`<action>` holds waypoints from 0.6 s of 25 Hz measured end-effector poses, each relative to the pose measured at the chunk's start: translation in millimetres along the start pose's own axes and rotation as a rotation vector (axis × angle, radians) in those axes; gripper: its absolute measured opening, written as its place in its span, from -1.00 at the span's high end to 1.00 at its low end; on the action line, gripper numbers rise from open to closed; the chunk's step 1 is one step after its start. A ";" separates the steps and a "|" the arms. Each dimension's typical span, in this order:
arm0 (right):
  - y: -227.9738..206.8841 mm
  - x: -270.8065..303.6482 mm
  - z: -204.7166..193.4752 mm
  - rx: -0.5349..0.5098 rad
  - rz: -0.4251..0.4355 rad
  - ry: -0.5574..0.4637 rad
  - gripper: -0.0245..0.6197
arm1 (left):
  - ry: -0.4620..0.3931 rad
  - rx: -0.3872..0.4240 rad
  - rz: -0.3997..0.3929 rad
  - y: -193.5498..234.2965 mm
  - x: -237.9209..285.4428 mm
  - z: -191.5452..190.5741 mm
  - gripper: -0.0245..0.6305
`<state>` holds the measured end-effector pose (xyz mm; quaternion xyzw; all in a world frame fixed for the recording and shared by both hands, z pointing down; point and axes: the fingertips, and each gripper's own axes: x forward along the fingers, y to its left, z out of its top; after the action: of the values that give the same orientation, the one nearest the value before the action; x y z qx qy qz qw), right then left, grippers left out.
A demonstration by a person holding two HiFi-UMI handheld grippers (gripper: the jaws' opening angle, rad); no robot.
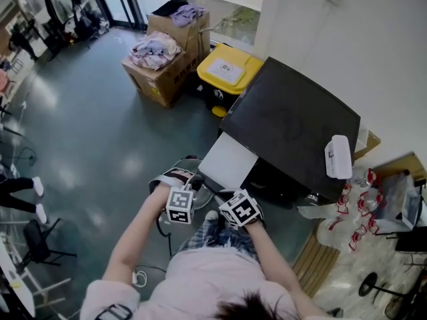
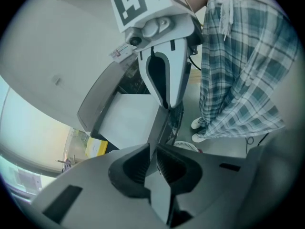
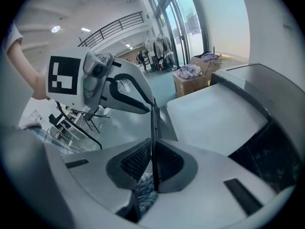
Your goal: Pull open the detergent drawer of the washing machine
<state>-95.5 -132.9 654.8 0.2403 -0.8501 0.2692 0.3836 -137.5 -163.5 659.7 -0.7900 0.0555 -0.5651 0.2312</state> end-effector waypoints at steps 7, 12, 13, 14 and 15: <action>-10.0 -40.0 22.1 0.088 0.035 -0.183 0.80 | -0.165 -0.240 0.106 38.3 -35.6 7.0 0.77; -44.5 -95.8 60.1 0.119 -0.031 -0.428 0.86 | -0.349 -0.494 0.262 93.7 -68.1 16.1 0.79; -52.9 -108.9 68.0 0.122 -0.055 -0.481 0.86 | -0.391 -0.550 0.300 106.2 -75.7 17.2 0.79; -61.3 -122.3 75.1 0.125 -0.082 -0.533 0.87 | -0.434 -0.607 0.338 118.1 -83.5 17.8 0.80; -69.4 -135.9 81.0 0.129 -0.112 -0.584 0.87 | -0.478 -0.665 0.376 129.0 -91.6 18.3 0.80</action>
<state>-15.0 -208.8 522.2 0.3778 -0.8910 0.2205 0.1211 -130.8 -240.4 520.4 -0.9058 0.3219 -0.2665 0.0699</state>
